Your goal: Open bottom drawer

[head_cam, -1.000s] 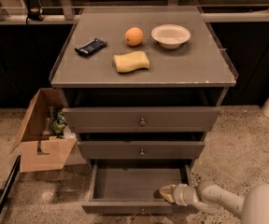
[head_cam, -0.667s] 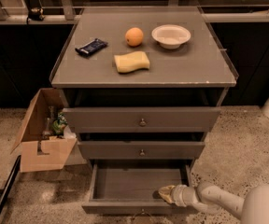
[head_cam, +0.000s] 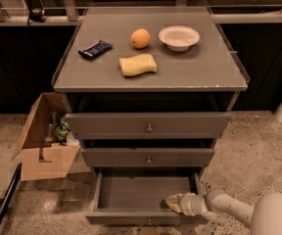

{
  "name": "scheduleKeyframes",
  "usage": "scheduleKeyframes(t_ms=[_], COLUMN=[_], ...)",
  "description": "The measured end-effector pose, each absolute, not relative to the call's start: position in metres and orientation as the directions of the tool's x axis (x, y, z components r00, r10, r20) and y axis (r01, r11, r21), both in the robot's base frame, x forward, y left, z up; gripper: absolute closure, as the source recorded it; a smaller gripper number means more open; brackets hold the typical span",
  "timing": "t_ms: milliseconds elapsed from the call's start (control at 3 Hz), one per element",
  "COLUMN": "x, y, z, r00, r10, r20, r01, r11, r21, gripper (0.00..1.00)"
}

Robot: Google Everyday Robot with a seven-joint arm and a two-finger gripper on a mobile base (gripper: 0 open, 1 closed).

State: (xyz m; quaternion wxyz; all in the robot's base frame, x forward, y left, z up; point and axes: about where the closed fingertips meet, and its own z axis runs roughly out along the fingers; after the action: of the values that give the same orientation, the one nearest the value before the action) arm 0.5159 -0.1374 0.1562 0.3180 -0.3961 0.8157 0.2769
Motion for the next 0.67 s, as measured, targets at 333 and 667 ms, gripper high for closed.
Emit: scheduleKeyframes(t_ms=[333, 667], x=[0.5058, 0.5139], y=[-0.1281, -0.1278], z=[0.1543, 0.1548], r00=[-0.479, -0.479], r10=[-0.465, -0.465], r20=[-0.745, -0.745], r01=[-0.832, -0.832], r11=[0.511, 0.511], r21=[0.216, 0.216], gripper=[0.28, 0.05])
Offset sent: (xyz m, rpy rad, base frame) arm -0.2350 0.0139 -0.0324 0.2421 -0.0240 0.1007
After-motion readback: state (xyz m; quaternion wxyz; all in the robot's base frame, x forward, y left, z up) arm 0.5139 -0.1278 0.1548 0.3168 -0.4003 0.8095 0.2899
